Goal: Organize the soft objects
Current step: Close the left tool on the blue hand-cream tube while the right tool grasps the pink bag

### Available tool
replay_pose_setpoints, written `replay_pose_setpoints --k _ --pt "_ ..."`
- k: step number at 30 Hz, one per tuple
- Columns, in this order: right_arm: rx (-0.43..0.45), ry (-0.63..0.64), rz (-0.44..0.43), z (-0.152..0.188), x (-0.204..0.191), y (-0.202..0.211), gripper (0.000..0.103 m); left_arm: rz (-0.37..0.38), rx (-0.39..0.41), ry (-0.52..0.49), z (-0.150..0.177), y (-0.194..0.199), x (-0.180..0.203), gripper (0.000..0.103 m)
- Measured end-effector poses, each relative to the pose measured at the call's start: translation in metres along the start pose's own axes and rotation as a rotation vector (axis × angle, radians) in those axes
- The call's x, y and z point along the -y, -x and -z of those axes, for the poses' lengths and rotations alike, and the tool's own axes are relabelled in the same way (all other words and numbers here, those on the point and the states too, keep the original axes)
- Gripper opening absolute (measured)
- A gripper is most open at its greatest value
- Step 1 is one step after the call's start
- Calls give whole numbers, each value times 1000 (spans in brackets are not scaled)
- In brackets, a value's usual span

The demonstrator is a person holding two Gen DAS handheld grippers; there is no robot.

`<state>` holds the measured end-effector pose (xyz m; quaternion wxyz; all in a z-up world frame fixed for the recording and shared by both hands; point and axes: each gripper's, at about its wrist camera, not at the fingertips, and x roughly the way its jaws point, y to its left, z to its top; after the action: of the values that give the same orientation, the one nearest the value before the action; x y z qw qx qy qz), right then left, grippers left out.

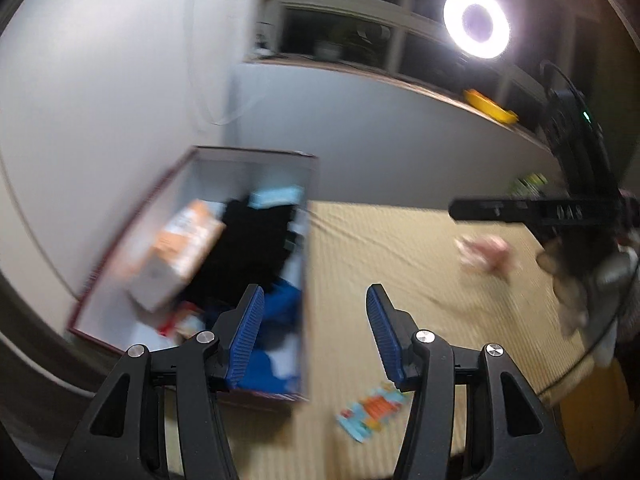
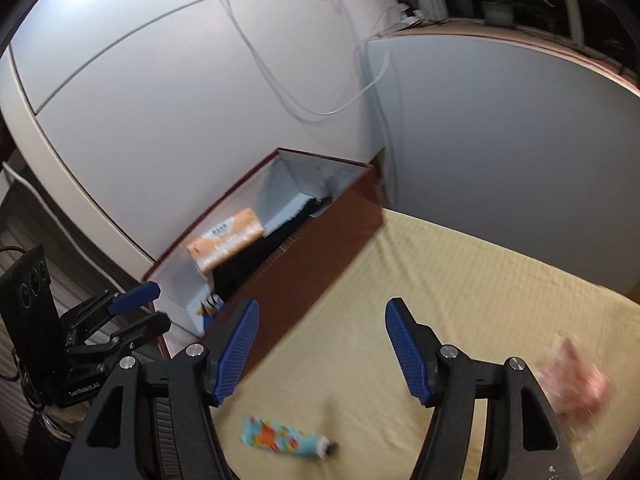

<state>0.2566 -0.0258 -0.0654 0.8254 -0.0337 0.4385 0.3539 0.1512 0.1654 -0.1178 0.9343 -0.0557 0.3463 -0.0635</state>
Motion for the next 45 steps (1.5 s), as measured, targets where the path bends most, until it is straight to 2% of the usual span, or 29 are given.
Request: replay_pose_setpoints --k 3,7,10,14,20,24,31,39,45 --pt "33 -17 26 18 24 24 62 64 -47 -47 10 -7 23 52" --pt "60 -33 112 44 58 51 65 109 -107 -94 22 -20 44 52" --pt "67 -41 174 61 77 68 74 122 -147 -133 31 -31 57 52" --pt "54 -80 256 81 108 83 82 133 -200 -176 42 -46 71 52" --pt "6 -81 366 94 142 81 82 127 -251 -253 57 -63 88 53" --pt "-53 -115 373 95 163 65 82 121 -277 -274 60 -72 92 53" --pt "-90 -172 366 84 189 40 82 91 -301 -338 62 -85 94 53" --pt "-132 -184 387 75 201 17 82 87 -352 -357 68 -106 93 53" --pt "-148 -154 395 71 196 10 82 81 -361 -364 70 -110 93 53"
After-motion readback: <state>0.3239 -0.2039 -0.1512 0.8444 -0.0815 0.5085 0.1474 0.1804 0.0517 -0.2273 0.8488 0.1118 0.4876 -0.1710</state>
